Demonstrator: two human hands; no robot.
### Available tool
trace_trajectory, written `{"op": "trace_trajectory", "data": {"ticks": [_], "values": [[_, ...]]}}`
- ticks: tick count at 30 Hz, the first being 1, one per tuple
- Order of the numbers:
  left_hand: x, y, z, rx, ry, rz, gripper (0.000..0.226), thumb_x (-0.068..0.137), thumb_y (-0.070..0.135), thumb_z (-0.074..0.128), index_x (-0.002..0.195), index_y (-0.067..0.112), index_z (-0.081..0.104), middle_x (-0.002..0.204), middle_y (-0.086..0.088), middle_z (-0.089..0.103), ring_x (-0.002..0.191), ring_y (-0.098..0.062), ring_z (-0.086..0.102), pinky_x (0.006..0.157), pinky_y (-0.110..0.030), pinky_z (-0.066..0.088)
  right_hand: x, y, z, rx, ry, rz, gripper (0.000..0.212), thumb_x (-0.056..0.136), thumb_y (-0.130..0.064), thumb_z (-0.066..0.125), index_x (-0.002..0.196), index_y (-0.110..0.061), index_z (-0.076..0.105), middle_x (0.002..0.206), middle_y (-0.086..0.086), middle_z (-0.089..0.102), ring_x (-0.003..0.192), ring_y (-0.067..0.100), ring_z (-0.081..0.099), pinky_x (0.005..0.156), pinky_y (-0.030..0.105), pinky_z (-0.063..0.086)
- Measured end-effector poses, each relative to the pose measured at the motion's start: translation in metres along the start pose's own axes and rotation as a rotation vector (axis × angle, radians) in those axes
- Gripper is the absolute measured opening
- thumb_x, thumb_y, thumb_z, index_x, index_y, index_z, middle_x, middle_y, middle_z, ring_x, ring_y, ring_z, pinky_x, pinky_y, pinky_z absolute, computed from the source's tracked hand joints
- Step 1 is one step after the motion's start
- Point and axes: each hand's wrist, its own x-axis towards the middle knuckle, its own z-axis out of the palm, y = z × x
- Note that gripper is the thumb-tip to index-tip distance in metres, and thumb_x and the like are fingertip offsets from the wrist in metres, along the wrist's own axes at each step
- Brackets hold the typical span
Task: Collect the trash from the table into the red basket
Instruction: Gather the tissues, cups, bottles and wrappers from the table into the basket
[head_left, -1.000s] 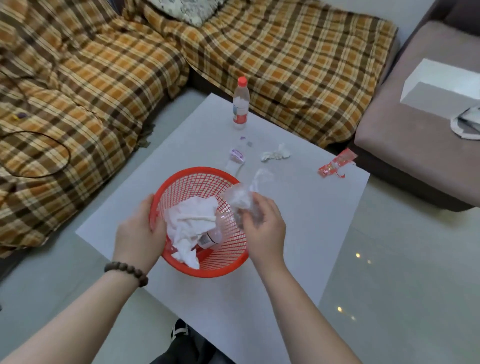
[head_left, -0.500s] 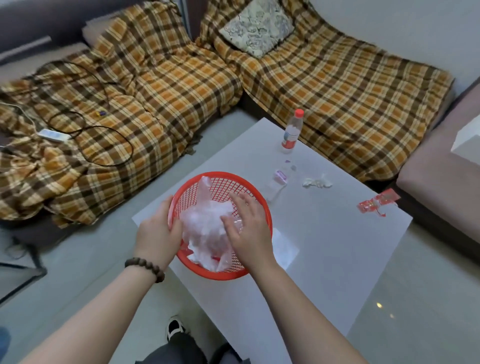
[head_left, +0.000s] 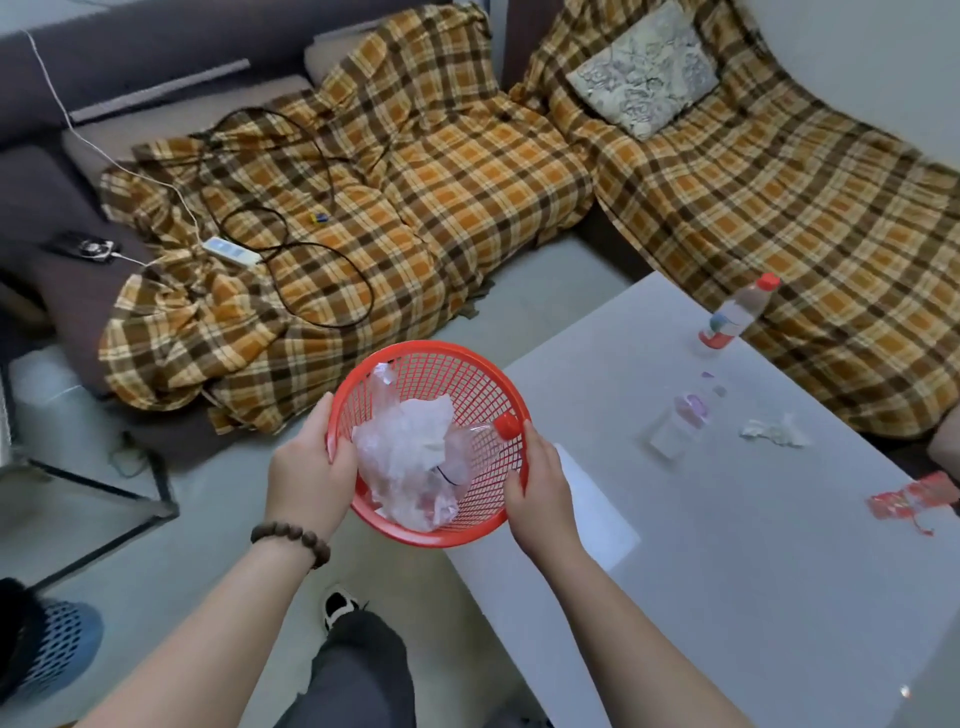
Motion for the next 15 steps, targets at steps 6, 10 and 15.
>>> {"op": "trace_trajectory", "data": {"ticks": [6,10,15], "values": [[0.103,-0.059,-0.043,-0.054,-0.092,0.062,0.046,0.084,0.011,0.054,0.127,0.028,0.058,0.061,0.002,0.061,0.055,-0.013,0.054,0.053,-0.026,0.043,0.068,-0.069,0.071,-0.049,-0.011,-0.01,0.062,0.085,-0.002,0.042,0.145,-0.015,0.029,0.137,0.008,0.043,0.124,0.015,0.042,0.097,0.013,0.026],[0.164,-0.081,-0.066,-0.068,-0.104,0.067,0.048,0.083,0.007,0.054,0.126,0.027,0.059,0.052,0.005,0.055,0.048,-0.009,0.05,0.043,-0.014,0.036,0.105,-0.112,0.105,-0.075,0.03,-0.014,0.062,0.085,-0.003,0.041,0.144,-0.017,0.03,0.134,0.007,0.044,0.12,0.016,0.045,0.092,0.014,0.029],[0.23,-0.084,-0.063,-0.051,-0.188,0.115,0.053,0.083,0.009,0.051,0.13,0.033,0.055,0.053,0.005,0.056,0.046,-0.009,0.049,0.042,-0.018,0.036,0.14,-0.134,0.118,-0.08,0.122,-0.014,0.058,0.088,-0.006,0.041,0.144,-0.016,0.03,0.135,0.005,0.044,0.118,0.015,0.046,0.093,0.017,0.032]]}}
